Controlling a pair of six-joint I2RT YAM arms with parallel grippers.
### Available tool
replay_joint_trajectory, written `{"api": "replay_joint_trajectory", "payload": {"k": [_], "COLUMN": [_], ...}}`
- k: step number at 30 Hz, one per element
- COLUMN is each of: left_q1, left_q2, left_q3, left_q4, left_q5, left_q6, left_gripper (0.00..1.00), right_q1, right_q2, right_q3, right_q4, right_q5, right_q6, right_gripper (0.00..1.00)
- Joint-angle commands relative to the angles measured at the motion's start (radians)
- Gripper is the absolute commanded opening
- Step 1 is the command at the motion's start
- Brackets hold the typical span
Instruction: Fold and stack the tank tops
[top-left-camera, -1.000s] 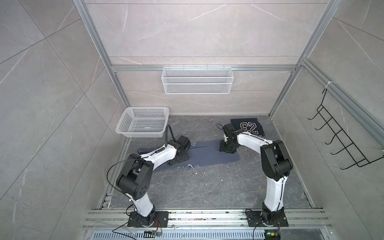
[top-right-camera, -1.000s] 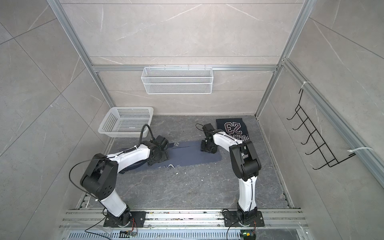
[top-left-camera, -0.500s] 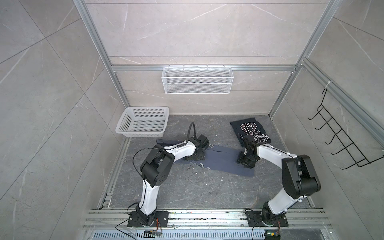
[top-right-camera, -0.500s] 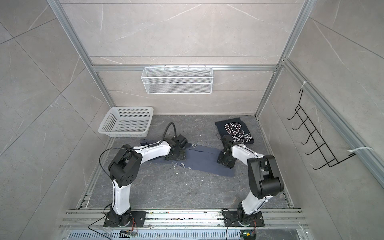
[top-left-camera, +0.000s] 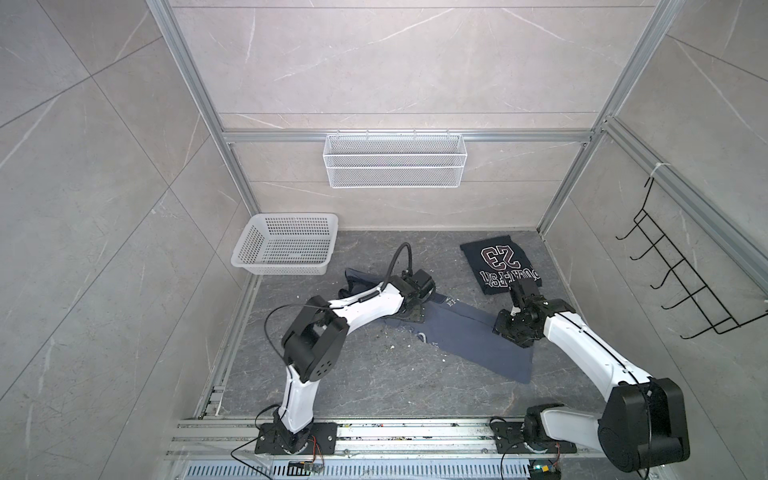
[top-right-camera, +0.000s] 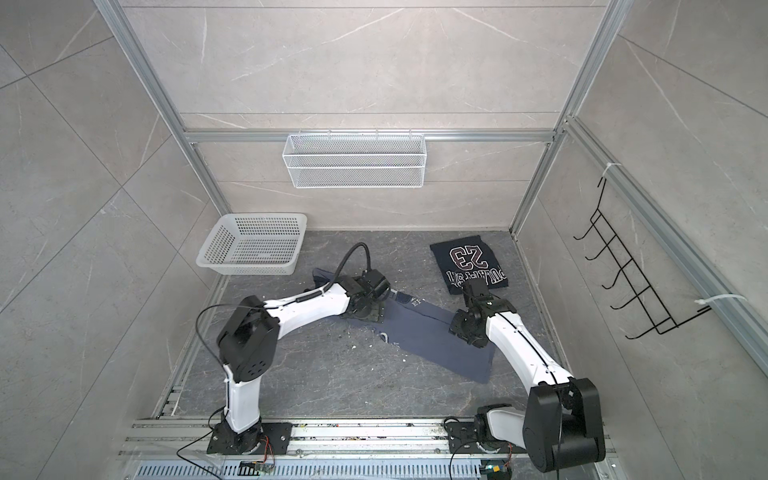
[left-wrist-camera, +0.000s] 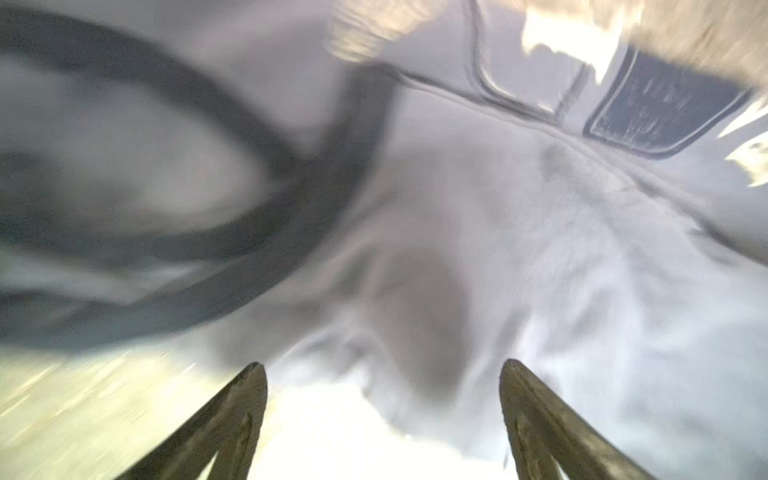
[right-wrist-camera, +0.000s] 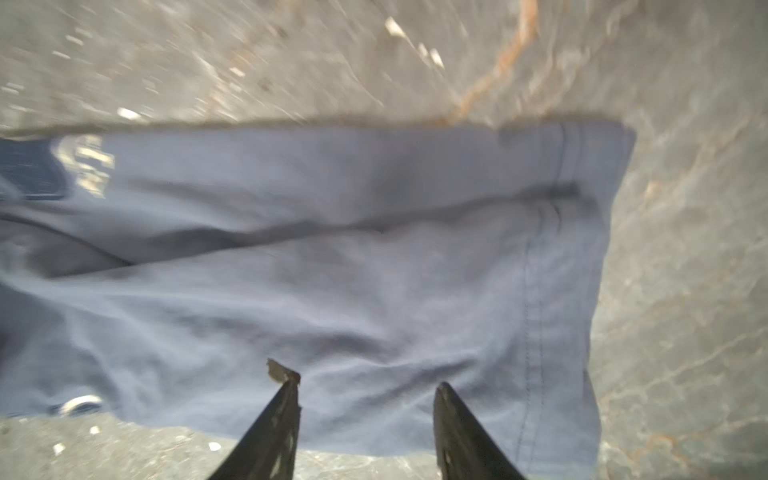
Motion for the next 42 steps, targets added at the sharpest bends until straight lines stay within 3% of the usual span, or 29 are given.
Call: {"api": "replay_joint_trajectory", "payload": {"k": [1, 6, 10, 19, 29, 35, 42], "left_q1": [0.102, 0.25, 0.354, 0.444, 0.506, 0.519, 0.571], "left_q2": [-0.175, -0.21, -0.145, 0.083, 0.313, 0.458, 0.639], "left_q3": [-0.101, -0.19, -0.189, -0.062, 0.162, 0.415, 0.666], "left_q4": [-0.013, 0.018, 0.092, 0.176, 0.19, 0.127, 0.009], "left_q5": [-0.059, -0.053, 0.002, 0.072, 0.102, 0.128, 0.116], "left_q6": [-0.145, -0.167, -0.107, -0.026, 0.117, 0.223, 0.214], "left_gripper": [0.9, 0.88, 0.86, 0.77, 0.65, 0.58, 0.53], "right_q1": [0.046, 0.104, 0.136, 0.173, 0.227, 0.319, 0.382], "right_q2": [0.037, 0.104, 0.134, 0.21, 0.248, 0.25, 0.208], "right_q3": [0.04, 0.052, 0.038, -0.018, -0.101, -0.149, -0.189], "right_q4": [-0.003, 0.005, 0.02, 0.024, 0.046, 0.076, 0.106], "right_q5": [-0.023, -0.014, 0.004, 0.03, 0.009, -0.036, -0.071], "right_q6": [-0.07, -0.079, -0.076, 0.004, 0.067, 0.139, 0.239], "right_gripper": [0.54, 0.54, 0.54, 0.54, 0.53, 0.53, 0.53]}}
